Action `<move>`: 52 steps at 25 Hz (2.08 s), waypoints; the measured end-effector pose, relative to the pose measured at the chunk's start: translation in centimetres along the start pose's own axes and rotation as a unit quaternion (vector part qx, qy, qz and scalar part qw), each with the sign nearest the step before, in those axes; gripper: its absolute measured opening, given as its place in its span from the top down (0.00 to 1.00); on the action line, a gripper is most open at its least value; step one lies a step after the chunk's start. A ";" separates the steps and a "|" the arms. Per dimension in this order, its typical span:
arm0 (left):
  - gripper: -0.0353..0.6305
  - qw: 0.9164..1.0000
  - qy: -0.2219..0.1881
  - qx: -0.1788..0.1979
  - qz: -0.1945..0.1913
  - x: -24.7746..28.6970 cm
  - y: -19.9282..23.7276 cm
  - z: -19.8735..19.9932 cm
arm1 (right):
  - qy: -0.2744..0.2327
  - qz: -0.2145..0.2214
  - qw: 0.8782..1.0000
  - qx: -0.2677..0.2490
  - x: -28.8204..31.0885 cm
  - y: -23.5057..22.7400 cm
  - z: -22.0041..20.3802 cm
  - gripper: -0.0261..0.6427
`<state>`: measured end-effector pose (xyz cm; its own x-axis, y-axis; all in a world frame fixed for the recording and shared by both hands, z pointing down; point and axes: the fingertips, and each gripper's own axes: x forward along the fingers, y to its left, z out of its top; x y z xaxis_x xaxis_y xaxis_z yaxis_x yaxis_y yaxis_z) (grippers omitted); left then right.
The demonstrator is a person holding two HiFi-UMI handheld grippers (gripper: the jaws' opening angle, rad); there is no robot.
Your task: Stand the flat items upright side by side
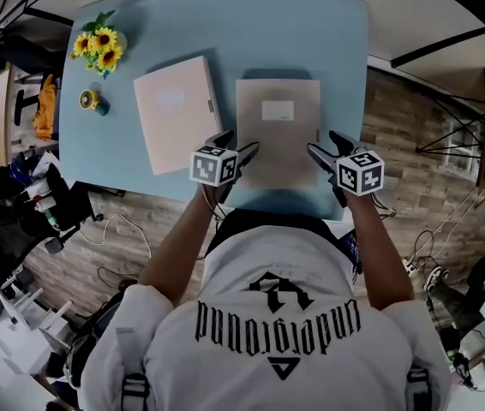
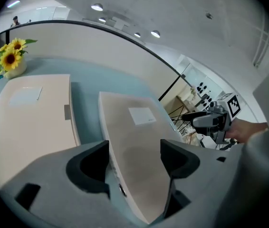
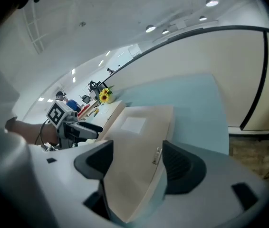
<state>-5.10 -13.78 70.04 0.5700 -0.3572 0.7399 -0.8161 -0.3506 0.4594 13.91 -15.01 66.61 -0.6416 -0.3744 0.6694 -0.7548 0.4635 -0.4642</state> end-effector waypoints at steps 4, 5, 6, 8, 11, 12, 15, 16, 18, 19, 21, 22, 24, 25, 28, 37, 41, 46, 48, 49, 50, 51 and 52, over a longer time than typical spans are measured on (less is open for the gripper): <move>0.43 1.000 0.024 -0.009 -0.002 1.0 0.8 -0.8 | 0.025 0.001 0.999 0.033 1.9 -1.2 -1.2 0.47; 0.43 1.000 0.028 -0.012 -0.004 1.3 0.9 -0.9 | 0.030 0.002 0.999 0.039 2.3 -1.5 -1.4 0.47; 0.43 0.999 0.032 -0.016 -0.007 1.6 1.0 -1.0 | 0.036 0.002 0.998 0.045 2.7 -1.7 -1.7 0.47; 0.43 0.999 0.044 -0.025 -0.011 2.2 1.1 -1.3 | 0.047 0.002 0.997 0.053 3.5 -2.0 -2.2 0.46; 0.45 0.998 0.059 -0.032 -0.010 2.9 1.5 -1.6 | 0.061 0.005 0.996 0.068 4.4 -2.4 -2.9 0.45; 0.48 0.997 0.064 -0.031 -0.008 3.0 1.7 -1.6 | 0.065 0.005 0.995 0.073 4.7 -2.5 -3.0 0.45; 0.50 0.996 0.088 -0.022 0.004 3.1 2.1 -1.7 | 0.074 0.007 0.994 0.083 5.4 -2.8 -3.3 0.45; 0.50 0.995 0.098 -0.018 0.007 3.2 2.2 -1.8 | 0.077 0.008 0.993 0.086 5.6 -2.9 -3.4 0.45; 0.50 0.993 0.115 -0.014 0.009 3.4 2.3 -1.8 | 0.084 0.013 0.992 0.092 5.9 -2.8 -3.7 0.45; 0.50 0.992 0.122 -0.013 0.009 3.6 2.2 -1.8 | 0.089 0.016 0.991 0.094 6.1 -2.8 -3.9 0.45; 0.50 0.991 0.134 -0.011 0.009 3.8 2.3 -1.8 | 0.098 0.016 0.991 0.093 6.4 -2.8 -4.2 0.44; 0.50 0.990 0.139 -0.010 0.009 3.9 2.3 -1.8 | 0.101 0.016 0.990 0.092 6.6 -2.8 -4.2 0.44; 0.50 0.989 0.146 -0.009 0.007 4.2 2.3 -1.9 | 0.105 0.013 0.990 0.092 6.7 -2.9 -4.4 0.44; 0.49 0.989 0.150 -0.009 0.007 4.2 2.3 -1.9 | 0.108 0.009 0.990 0.090 6.7 -3.0 -4.5 0.45; 0.49 0.987 0.159 -0.007 0.006 4.4 2.2 -2.0 | 0.115 0.000 0.990 0.082 6.9 -3.1 -4.9 0.46; 0.49 0.987 0.160 0.002 0.004 4.6 1.9 -1.8 | 0.116 -0.005 0.990 0.078 6.6 -3.2 -4.7 0.50; 0.51 0.990 0.142 0.012 0.014 4.5 1.4 -1.0 | 0.099 -0.021 0.992 0.072 5.7 -3.2 -4.0 0.50; 0.51 0.993 0.111 0.040 0.024 4.1 0.6 1.4 | 0.067 -0.042 0.996 0.040 4.2 -3.5 -1.7 0.51; 0.51 0.993 0.096 0.054 0.029 3.9 0.2 2.8 | 0.052 -0.049 0.997 0.026 3.7 -3.6 -0.5 0.51; 0.51 0.994 0.087 0.062 0.030 3.8 -0.1 3.5 | 0.044 -0.052 0.998 0.018 3.4 -3.7 0.2 0.51; 0.51 0.994 0.078 0.070 0.031 3.7 -0.3 4.3 | 0.035 -0.056 0.998 0.009 3.0 -3.8 1.0 0.51; 0.51 0.994 0.067 0.078 0.033 3.6 -0.6 5.2 | 0.026 -0.061 0.998 -0.001 2.7 -3.9 1.9 0.52; 0.51 0.994 0.056 0.084 0.037 3.5 -0.8 6.1 | 0.016 -0.066 0.998 -0.012 2.3 -3.9 2.8 0.52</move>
<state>-1.89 -20.02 69.27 0.4876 -0.2913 0.8230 -0.8219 -0.4711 0.3203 15.03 -19.93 68.37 -0.5318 -0.4073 0.7424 -0.8287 0.4308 -0.3573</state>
